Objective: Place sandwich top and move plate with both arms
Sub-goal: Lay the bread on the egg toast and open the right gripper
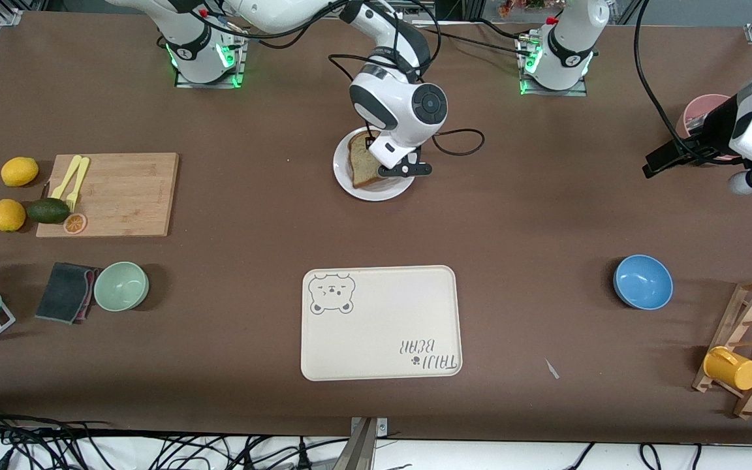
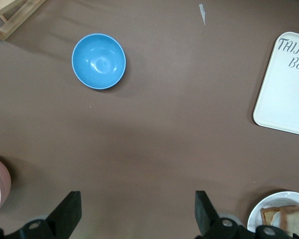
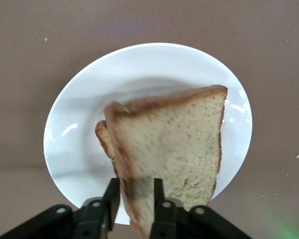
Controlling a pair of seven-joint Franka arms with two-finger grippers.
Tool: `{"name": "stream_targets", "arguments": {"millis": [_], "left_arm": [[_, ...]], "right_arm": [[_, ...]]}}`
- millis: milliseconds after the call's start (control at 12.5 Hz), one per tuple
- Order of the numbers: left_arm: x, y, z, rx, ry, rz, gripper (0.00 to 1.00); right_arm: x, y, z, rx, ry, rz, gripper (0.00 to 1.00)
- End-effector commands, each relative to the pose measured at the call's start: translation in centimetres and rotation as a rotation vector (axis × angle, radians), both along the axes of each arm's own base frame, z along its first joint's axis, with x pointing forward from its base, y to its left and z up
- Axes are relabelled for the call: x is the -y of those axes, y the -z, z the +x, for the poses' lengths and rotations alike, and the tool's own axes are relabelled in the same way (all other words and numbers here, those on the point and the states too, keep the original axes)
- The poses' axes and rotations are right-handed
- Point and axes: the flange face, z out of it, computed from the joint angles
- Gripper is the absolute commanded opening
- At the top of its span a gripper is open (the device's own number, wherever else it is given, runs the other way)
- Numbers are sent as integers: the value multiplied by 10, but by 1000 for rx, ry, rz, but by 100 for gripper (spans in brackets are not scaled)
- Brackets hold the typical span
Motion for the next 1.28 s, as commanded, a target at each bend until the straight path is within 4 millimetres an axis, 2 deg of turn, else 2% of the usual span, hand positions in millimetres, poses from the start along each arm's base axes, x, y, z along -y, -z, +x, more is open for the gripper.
{"name": "stream_targets", "arguments": {"millis": [0,160,401,561,721,881,961,1202], "left_arm": [[-2,2,4,-18,-20,-26,100],[-5,6,6,-25,-26,-30,100],[-5,6,7,-24,-20,-41,100],[-2,7,7,-22,-10,-32,100],[3,15,8,-37,0,-32,100],[6,23,6,-53,31,-41,100],[14,32,4,-69,52,-44,100],[38,69,-8,-85,83,-52,100]], "right_arm": [[-4,-8,5,15,17,13,99],[2,-23,17,32,33,24,99],[43,-85,75,103,136,77,100],[86,-117,119,89,264,138,100],[144,-131,170,27,417,217,100],[186,-149,195,69,466,213,100],[218,-148,214,99,510,186,100],[270,-154,235,140,494,164,100]]}}
